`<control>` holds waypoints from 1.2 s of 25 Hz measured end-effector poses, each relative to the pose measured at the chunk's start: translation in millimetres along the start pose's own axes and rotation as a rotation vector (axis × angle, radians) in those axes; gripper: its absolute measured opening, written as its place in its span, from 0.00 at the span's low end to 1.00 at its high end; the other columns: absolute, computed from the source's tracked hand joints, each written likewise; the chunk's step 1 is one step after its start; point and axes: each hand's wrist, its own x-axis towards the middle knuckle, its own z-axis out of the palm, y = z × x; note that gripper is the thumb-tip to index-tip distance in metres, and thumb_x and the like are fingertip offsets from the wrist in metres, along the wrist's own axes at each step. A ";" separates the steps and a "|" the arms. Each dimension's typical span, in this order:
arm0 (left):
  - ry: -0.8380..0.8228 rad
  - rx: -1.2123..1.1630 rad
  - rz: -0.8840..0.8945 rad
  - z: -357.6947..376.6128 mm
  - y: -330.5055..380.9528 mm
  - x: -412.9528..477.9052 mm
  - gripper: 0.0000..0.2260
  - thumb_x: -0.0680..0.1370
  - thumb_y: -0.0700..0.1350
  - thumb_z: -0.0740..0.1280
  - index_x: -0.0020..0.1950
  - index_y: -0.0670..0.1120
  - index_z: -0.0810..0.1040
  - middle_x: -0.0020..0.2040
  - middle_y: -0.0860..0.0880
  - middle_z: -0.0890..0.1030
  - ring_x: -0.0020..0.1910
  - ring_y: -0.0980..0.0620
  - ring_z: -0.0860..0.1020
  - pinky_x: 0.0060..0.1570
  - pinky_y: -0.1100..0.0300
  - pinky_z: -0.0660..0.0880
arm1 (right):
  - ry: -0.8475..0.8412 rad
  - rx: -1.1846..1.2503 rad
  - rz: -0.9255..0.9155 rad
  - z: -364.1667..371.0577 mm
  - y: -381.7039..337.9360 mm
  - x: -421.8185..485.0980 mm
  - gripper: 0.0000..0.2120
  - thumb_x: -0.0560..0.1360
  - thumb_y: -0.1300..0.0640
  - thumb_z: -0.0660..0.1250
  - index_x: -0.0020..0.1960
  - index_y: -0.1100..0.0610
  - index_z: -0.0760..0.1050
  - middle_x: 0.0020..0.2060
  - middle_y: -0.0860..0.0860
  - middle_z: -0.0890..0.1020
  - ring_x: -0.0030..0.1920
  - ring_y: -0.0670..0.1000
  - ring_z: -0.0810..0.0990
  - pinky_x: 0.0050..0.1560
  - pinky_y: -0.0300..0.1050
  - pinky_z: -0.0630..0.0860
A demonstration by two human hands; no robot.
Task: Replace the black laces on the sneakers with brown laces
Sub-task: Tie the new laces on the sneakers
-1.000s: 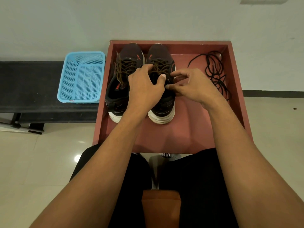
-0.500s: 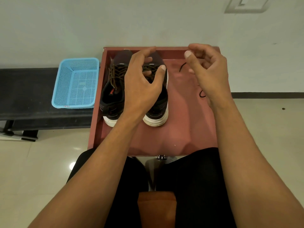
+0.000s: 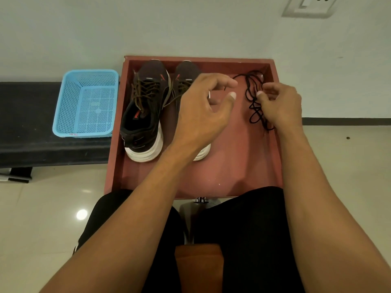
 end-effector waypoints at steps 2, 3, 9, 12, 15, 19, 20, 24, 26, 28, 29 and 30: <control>-0.034 -0.007 -0.005 2.5 1.3 -1.5 0.08 0.79 0.42 0.70 0.57 0.47 0.84 0.57 0.53 0.82 0.56 0.56 0.81 0.49 0.59 0.81 | -0.061 -0.093 0.014 4.5 -4.9 0.6 0.24 0.77 0.51 0.76 0.70 0.57 0.80 0.63 0.53 0.84 0.64 0.52 0.83 0.67 0.44 0.76; -0.043 -0.010 -0.013 2.8 1.5 -2.0 0.08 0.79 0.42 0.70 0.57 0.47 0.84 0.56 0.54 0.82 0.56 0.57 0.81 0.49 0.60 0.81 | -0.095 -0.145 0.025 5.4 -8.1 0.0 0.26 0.75 0.52 0.78 0.72 0.56 0.78 0.65 0.54 0.83 0.65 0.53 0.82 0.68 0.45 0.75; -0.069 0.023 -0.083 -1.6 0.6 -0.6 0.06 0.79 0.44 0.70 0.54 0.50 0.84 0.53 0.56 0.82 0.51 0.61 0.82 0.46 0.67 0.77 | -0.236 -0.255 0.150 6.2 -7.3 -5.7 0.17 0.71 0.61 0.81 0.59 0.55 0.86 0.55 0.56 0.86 0.56 0.57 0.85 0.57 0.47 0.80; -0.082 0.037 -0.138 -4.0 0.8 0.8 0.05 0.80 0.45 0.70 0.54 0.50 0.85 0.52 0.57 0.83 0.48 0.63 0.83 0.45 0.71 0.74 | -0.267 -0.194 0.187 0.7 -8.6 -9.3 0.05 0.76 0.60 0.78 0.50 0.53 0.85 0.45 0.55 0.87 0.37 0.48 0.85 0.38 0.40 0.78; -0.107 0.059 -0.175 -7.5 -0.8 3.0 0.06 0.80 0.45 0.70 0.55 0.51 0.85 0.48 0.58 0.84 0.44 0.65 0.83 0.48 0.71 0.74 | -0.266 -0.094 0.143 -5.1 -5.6 -11.8 0.03 0.75 0.57 0.79 0.48 0.52 0.86 0.42 0.52 0.88 0.35 0.46 0.84 0.37 0.37 0.76; -0.130 0.055 -0.204 -9.8 -0.8 4.6 0.08 0.82 0.45 0.69 0.59 0.51 0.84 0.44 0.62 0.82 0.46 0.64 0.83 0.53 0.65 0.78 | -0.301 0.255 0.056 -20.5 -17.4 -15.3 0.01 0.77 0.59 0.76 0.47 0.54 0.86 0.38 0.53 0.87 0.32 0.45 0.82 0.38 0.41 0.81; -0.146 0.048 -0.211 -9.6 -0.6 4.6 0.09 0.82 0.46 0.68 0.61 0.51 0.83 0.46 0.62 0.82 0.47 0.64 0.83 0.53 0.66 0.77 | -0.314 0.313 0.017 -26.1 -24.4 -16.9 0.01 0.78 0.59 0.76 0.48 0.56 0.86 0.37 0.52 0.86 0.32 0.45 0.81 0.37 0.39 0.80; -0.245 0.070 -0.181 -9.6 -2.4 5.3 0.16 0.83 0.47 0.67 0.72 0.50 0.77 0.66 0.58 0.80 0.63 0.63 0.79 0.62 0.64 0.76 | -0.413 0.423 -0.088 -46.3 -48.3 -21.1 0.02 0.78 0.58 0.76 0.49 0.55 0.87 0.36 0.52 0.86 0.36 0.48 0.80 0.36 0.38 0.78; -0.276 0.076 -0.154 -8.9 -2.2 5.0 0.19 0.83 0.48 0.68 0.74 0.50 0.75 0.70 0.57 0.78 0.67 0.62 0.77 0.64 0.61 0.77 | -0.453 0.420 -0.115 -54.4 -54.9 -23.4 0.02 0.77 0.57 0.77 0.49 0.54 0.88 0.35 0.52 0.85 0.36 0.48 0.79 0.36 0.38 0.77; -0.281 0.064 -0.123 -7.4 -2.2 4.8 0.18 0.83 0.48 0.68 0.73 0.50 0.76 0.68 0.56 0.80 0.68 0.62 0.77 0.65 0.58 0.78 | -0.491 0.419 -0.153 -60.9 -59.3 -25.3 0.03 0.77 0.56 0.77 0.50 0.54 0.88 0.35 0.53 0.83 0.37 0.49 0.78 0.37 0.38 0.75; -0.283 0.056 -0.109 -6.5 -2.3 5.0 0.17 0.83 0.48 0.68 0.71 0.49 0.77 0.66 0.56 0.81 0.66 0.62 0.78 0.65 0.57 0.78 | -0.506 0.427 -0.168 -63.4 -61.1 -25.7 0.04 0.77 0.56 0.77 0.51 0.55 0.88 0.35 0.53 0.83 0.37 0.49 0.77 0.37 0.39 0.75; -0.289 0.047 -0.101 -5.5 -2.1 5.2 0.15 0.83 0.48 0.69 0.69 0.49 0.79 0.62 0.56 0.83 0.63 0.61 0.80 0.64 0.56 0.78 | -0.512 0.439 -0.182 -65.4 -62.2 -25.9 0.05 0.77 0.56 0.77 0.51 0.55 0.88 0.35 0.54 0.82 0.37 0.49 0.77 0.38 0.39 0.74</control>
